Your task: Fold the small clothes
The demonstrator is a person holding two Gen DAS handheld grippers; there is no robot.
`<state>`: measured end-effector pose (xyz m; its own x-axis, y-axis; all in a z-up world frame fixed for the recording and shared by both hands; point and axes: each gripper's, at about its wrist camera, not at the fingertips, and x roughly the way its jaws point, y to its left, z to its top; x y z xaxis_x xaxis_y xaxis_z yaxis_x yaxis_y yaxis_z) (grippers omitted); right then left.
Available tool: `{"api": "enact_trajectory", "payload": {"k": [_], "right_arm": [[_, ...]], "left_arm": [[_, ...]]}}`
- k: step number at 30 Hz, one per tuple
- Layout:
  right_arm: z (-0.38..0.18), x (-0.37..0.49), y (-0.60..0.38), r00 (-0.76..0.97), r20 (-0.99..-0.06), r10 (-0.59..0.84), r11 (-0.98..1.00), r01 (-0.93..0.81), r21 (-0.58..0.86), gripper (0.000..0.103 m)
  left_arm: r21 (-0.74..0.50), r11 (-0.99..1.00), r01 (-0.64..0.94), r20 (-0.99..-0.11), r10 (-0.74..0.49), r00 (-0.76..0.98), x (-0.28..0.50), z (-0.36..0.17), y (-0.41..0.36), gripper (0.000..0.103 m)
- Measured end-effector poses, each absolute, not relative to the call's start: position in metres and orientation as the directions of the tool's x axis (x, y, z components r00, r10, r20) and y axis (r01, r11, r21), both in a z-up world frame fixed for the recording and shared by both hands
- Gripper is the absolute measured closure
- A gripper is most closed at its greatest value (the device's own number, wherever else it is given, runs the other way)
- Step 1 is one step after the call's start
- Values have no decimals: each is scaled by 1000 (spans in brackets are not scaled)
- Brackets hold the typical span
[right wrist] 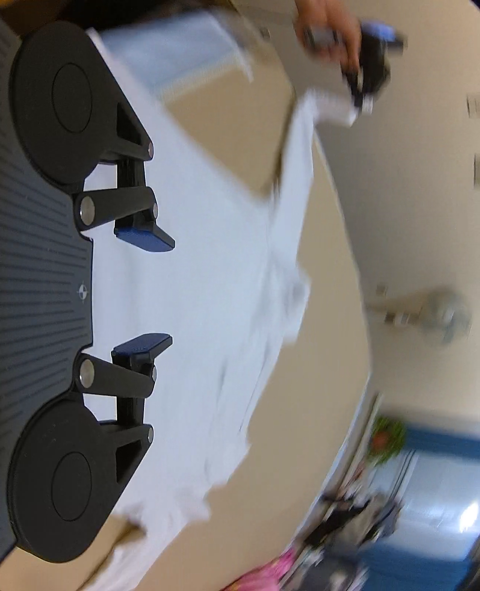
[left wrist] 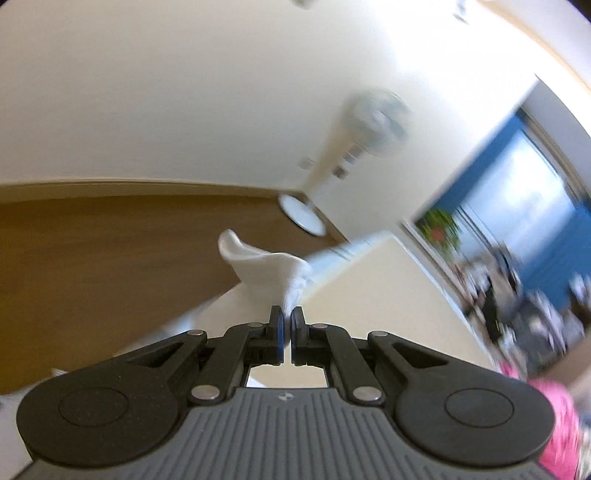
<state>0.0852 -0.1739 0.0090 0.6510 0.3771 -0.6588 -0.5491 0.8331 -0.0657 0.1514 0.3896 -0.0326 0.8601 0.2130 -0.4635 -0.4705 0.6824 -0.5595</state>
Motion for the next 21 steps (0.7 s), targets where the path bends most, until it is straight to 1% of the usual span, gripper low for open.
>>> {"api": "enact_trajectory", "payload": {"k": [1,3,5,6,7,8,9,10,11,12,13,16,18,21], "right_arm": [[7,109,-189,651,-674,349,860,-509,-46,51],[-1,139,-212,668,-675,314,904,-429,-4,51],[-13,160,-236,681,-665,307,936,-341,83,53],[-20,166,-246,682,-661,313,943,-306,131,59],[-26,173,-255,679,-663,315,947,-266,178,62],[-28,180,-260,682,-662,310,951,-228,210,62],[-30,185,-266,697,-642,319,947,-204,249,62],[-33,187,-268,708,-623,332,940,-192,282,62],[-38,191,-272,705,-624,337,935,-176,307,62],[-46,194,-275,693,-637,338,932,-152,328,62],[-52,201,-279,679,-649,342,926,-126,357,62],[-61,207,-296,647,-658,384,885,-55,463,62],[-63,212,-298,639,-658,398,870,-35,491,62],[-66,218,-300,645,-664,378,871,-5,491,62]], "left_arm": [[-543,712,-444,-469,181,864,163,-24,362,100],[-520,772,-365,-458,109,882,181,-9,307,100],[-515,813,-271,-438,23,899,199,10,239,100],[-520,825,-223,-423,-22,906,205,20,204,100],[-530,833,-158,-404,-84,911,212,31,164,100],[-548,830,-103,-390,-145,909,216,38,131,100],[-578,815,-41,-375,-221,900,221,44,100,100],[-612,790,41,-364,-327,872,226,48,64,98],[-627,772,103,-373,-414,830,231,50,37,87],[-636,753,169,-389,-503,772,233,49,11,82],[-630,745,221,-402,-556,727,233,49,-8,81],[-546,800,250,-426,-522,739,215,49,-15,80],[-469,857,215,-464,-446,766,197,44,4,80],[-292,944,155,-523,-293,800,166,38,34,80]]}}
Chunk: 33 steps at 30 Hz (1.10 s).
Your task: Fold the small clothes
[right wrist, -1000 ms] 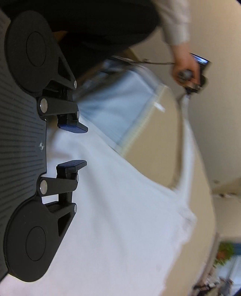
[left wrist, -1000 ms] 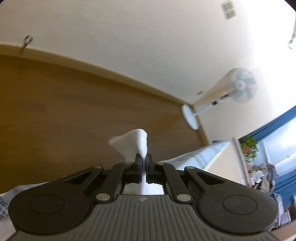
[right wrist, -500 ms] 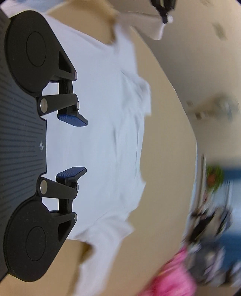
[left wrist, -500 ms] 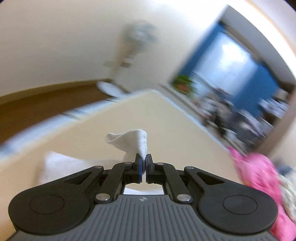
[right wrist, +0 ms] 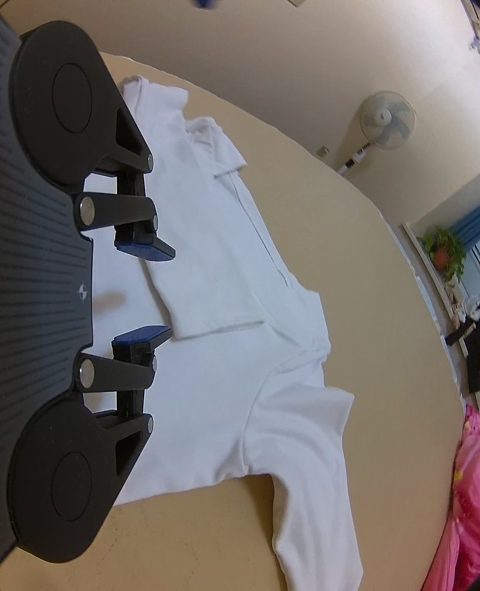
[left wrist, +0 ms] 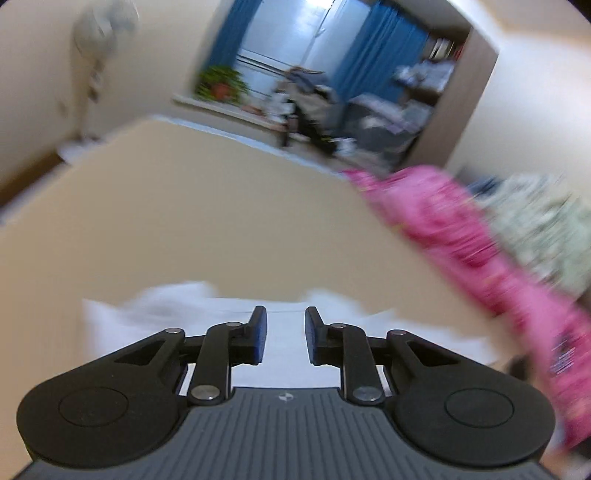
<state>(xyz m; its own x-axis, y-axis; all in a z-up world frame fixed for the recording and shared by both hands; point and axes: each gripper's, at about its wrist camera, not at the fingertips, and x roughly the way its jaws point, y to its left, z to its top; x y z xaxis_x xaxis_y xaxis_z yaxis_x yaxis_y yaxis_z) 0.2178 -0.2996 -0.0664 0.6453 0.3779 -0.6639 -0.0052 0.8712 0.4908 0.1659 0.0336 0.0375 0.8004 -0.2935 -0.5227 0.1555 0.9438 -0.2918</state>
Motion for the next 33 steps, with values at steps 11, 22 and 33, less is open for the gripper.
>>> {"api": "enact_trajectory", "payload": {"k": [11,22,33], "right_arm": [[-96,248,-281,655,-709,261,933,18,360,75],[-25,231,-290,894,-410,180,961,-71,267,98],[-84,271,-333,733,-667,133,942,116,315,97]], "left_arm": [[-335,923,-187,-655,-85,751,156,-47,188,80],[-336,934,-118,-663,-146,734,201,-64,170,60],[-299,950,-90,-704,-156,693,229,-91,141,60]]}}
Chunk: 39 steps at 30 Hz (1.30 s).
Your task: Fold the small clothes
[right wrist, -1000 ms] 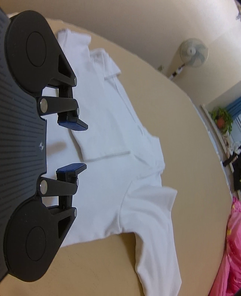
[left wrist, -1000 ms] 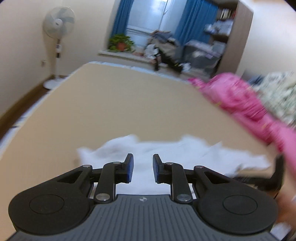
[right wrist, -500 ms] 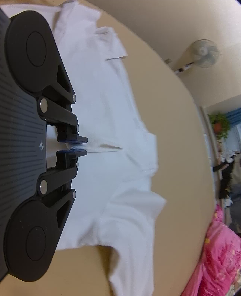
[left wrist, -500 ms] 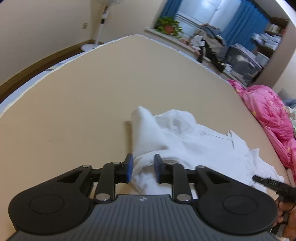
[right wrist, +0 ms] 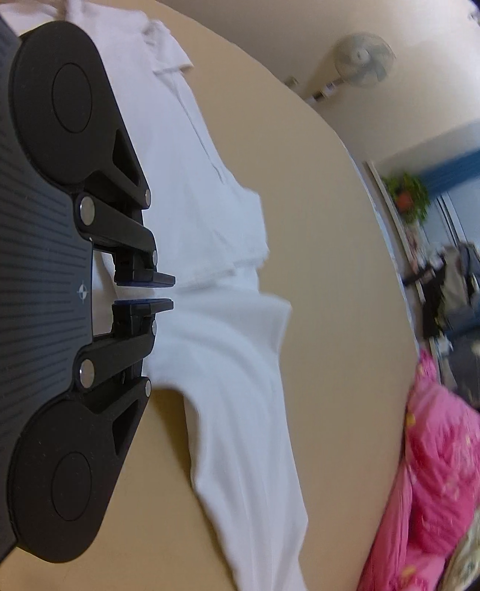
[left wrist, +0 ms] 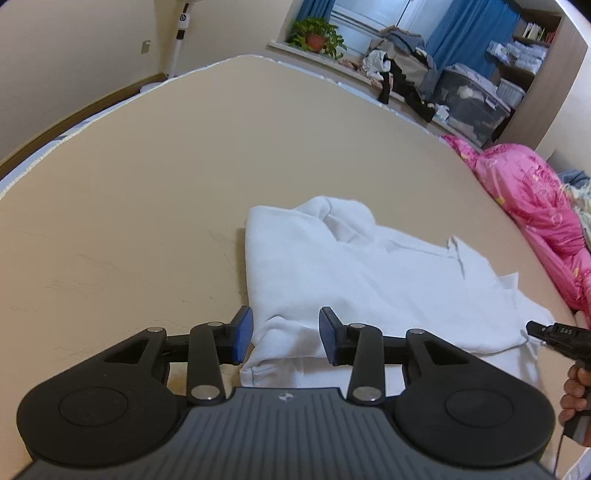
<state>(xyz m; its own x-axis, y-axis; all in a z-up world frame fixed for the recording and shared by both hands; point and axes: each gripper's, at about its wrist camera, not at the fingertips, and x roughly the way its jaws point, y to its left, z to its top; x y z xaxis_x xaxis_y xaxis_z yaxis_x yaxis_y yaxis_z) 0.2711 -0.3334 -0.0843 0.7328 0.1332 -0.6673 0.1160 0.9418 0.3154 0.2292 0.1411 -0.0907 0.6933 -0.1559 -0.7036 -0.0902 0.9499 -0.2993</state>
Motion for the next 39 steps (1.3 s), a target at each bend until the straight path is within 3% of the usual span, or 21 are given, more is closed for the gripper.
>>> {"api": "enact_trajectory", "payload": {"k": [3,5,9,13,16,18,20,22,24,34,39], "right_arm": [[-89,274,-333,722,-678,136,945,111,307,100],[-89,275,-332,724,-682,102,953,125,275,102],[-83,274,-335,727,-685,47,955,168,244,101],[-73,269,-323,783,-605,144,952,57,301,98],[-92,278,-312,682,-718,139,970,50,236,99],[-97,278,-317,679,-720,144,961,77,265,99],[-83,278,-321,704,-698,131,959,88,269,95],[-69,274,-330,744,-659,112,957,98,273,77],[-64,276,-347,758,-647,85,951,131,279,71],[-87,275,-472,704,-706,-72,868,393,303,71],[-105,263,-529,713,-696,-85,791,474,388,71]], "left_arm": [[-266,961,-75,-758,-161,631,237,-106,136,68],[-179,983,-31,-826,-133,547,234,-113,128,73],[-162,987,-2,-832,-135,538,226,-102,129,73],[-171,985,16,-759,-142,635,226,-87,129,73],[-159,986,46,-769,-153,621,231,-95,122,73],[-69,996,54,-822,-87,563,237,-112,115,73],[-43,997,62,-817,-71,572,239,-113,112,71],[-78,996,44,-818,-89,568,241,-113,116,71],[-73,996,41,-821,-83,565,244,-114,118,69],[-29,998,51,-835,-52,547,247,-118,107,68],[-31,998,51,-836,-54,546,247,-118,107,67]]}}
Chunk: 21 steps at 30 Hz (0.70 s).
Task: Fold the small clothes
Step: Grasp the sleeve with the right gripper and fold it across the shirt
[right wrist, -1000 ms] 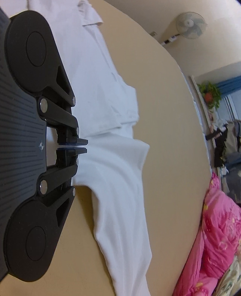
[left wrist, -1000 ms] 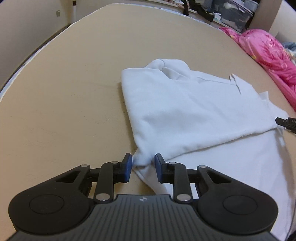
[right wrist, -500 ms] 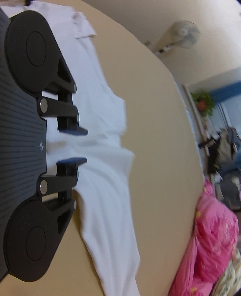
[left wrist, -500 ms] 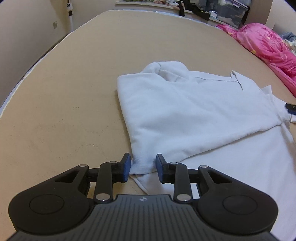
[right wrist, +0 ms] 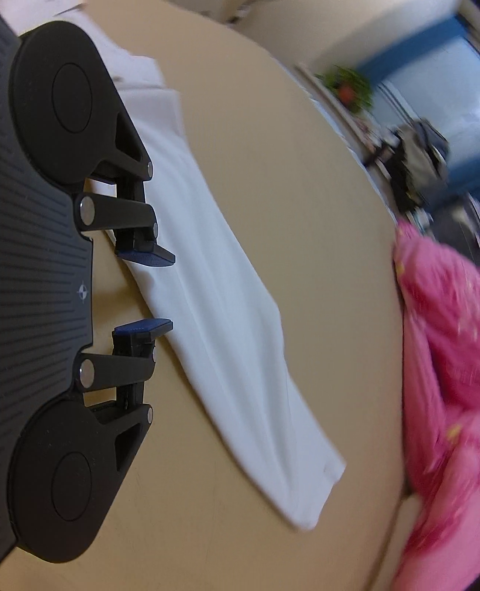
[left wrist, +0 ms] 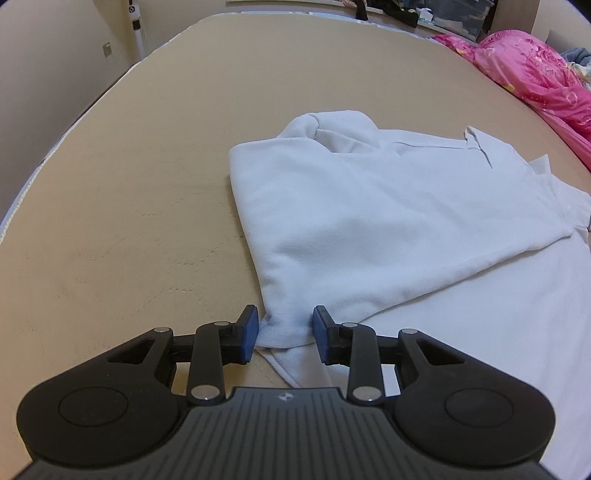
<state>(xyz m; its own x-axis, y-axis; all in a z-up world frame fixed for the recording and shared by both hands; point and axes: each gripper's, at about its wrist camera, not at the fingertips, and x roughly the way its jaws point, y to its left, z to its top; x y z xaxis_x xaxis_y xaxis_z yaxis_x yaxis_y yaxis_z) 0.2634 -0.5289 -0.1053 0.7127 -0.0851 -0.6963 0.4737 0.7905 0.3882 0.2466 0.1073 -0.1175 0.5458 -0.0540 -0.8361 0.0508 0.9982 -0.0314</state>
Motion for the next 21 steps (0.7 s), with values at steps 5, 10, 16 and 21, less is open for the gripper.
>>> {"api": "enact_trajectory", "payload": {"k": [5,10,16,21], "right_arm": [[-122,250,-581,722,-683,-112,707,541,455,71],[-145,238,-630,723,-667,-181,575,628,524,71],[-162,245,-648,756,-616,-222,472,636,610,71],[-172,251,-657,765,-591,-254,454,634,626,79]], "left_arm": [[-33,998,48,-837,-54,545,249,-121,106,66],[-32,998,49,-837,-53,545,249,-121,104,66],[-32,998,46,-836,-52,546,249,-122,104,66],[-27,998,54,-832,-52,553,246,-122,104,66]]}}
